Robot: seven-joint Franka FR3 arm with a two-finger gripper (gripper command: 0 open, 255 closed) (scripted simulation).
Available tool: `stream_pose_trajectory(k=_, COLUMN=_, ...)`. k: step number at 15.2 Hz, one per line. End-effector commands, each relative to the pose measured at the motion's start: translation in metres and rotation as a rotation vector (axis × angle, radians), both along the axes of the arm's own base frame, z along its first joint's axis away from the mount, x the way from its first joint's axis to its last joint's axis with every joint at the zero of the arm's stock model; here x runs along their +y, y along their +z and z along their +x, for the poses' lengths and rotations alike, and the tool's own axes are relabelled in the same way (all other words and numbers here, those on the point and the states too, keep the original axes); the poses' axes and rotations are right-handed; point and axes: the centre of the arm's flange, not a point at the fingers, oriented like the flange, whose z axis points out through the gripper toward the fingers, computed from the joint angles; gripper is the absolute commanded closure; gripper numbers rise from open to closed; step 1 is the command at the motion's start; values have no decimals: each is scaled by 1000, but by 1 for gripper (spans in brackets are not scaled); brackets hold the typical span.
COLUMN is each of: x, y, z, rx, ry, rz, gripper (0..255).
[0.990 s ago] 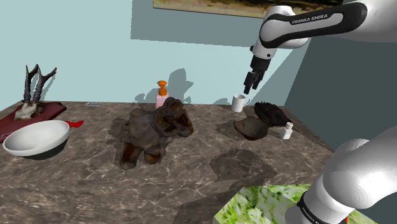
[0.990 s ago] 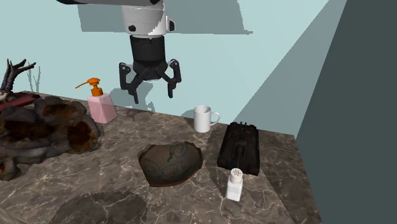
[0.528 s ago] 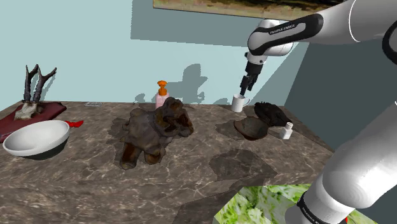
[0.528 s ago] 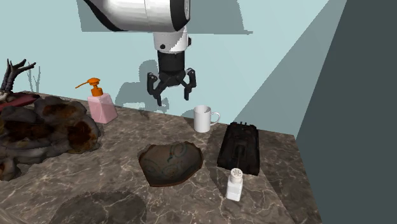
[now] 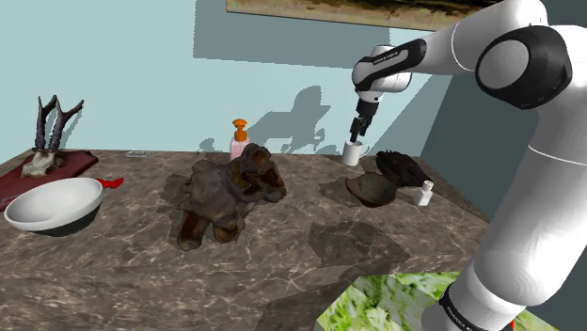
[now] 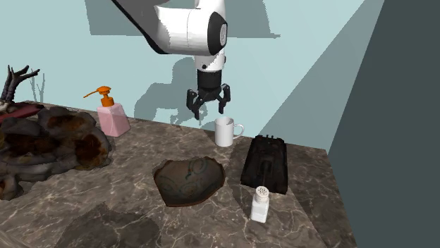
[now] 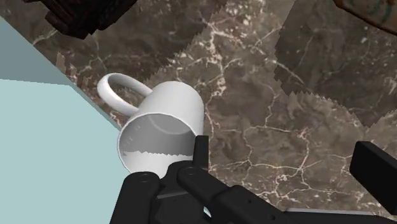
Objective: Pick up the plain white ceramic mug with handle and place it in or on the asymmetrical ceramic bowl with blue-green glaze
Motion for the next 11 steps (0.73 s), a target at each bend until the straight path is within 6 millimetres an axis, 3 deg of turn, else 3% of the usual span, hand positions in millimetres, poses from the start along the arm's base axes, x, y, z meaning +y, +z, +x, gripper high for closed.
stream_pose_trajectory(k=1, x=-16, y=-12, z=18, rx=1, ry=11, rz=-2, gripper=0)
stream_pose_trajectory(k=4, x=-41, y=-30, z=44, rx=2, ry=25, rz=-6, gripper=0)
stream_pose_trajectory(k=11, x=-42, y=-62, z=47, rx=3, ry=25, rz=-6, gripper=0)
